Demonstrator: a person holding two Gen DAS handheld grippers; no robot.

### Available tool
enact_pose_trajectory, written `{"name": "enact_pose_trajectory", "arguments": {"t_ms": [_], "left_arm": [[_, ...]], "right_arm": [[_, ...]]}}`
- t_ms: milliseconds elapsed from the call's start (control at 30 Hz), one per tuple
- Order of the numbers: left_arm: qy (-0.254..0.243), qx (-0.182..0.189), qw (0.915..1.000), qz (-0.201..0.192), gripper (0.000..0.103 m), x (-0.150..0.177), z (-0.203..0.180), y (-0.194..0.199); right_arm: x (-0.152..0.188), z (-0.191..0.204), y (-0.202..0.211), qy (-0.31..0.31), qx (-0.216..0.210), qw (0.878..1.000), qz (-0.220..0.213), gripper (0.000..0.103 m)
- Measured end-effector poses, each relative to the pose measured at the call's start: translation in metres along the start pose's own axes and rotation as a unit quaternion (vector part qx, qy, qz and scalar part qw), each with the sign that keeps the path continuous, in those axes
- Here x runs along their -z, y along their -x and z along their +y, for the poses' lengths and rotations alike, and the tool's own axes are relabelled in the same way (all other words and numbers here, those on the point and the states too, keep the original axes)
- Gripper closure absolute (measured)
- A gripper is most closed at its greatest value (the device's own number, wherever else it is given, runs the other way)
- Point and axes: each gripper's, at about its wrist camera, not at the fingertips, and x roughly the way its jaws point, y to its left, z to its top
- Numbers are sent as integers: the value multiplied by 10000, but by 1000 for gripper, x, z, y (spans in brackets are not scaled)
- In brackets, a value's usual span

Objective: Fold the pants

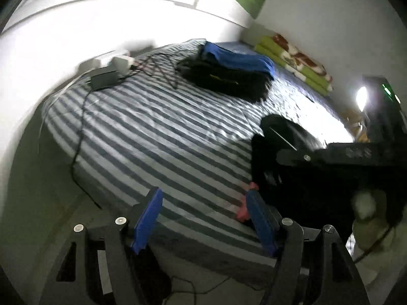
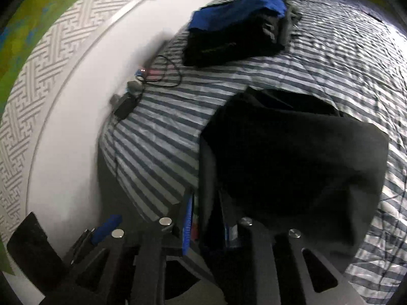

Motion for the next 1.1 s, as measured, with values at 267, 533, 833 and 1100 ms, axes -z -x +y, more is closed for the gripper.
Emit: {"name": "enact_pose_trajectory", "arguments": {"t_ms": [267,533,833,1100], "left_arm": [[29,63,9998,-163,32,-7,1,18],[-116,356,9993,26,32,-7,-32,2],[-1165,809,9898,118,32,12,-98,-3],[-1635,362,9830,758,32,38,-112,-64]], "right_arm": [[-10,-40,92,-523,-1725,9801,-831,63],[-26,-43,112,-504,-2025,9756,-683,52],[5,-110,122,-270,-341,9930,-1095,52],[-39,-153,57,-314,117,9971,-690,57]]}}
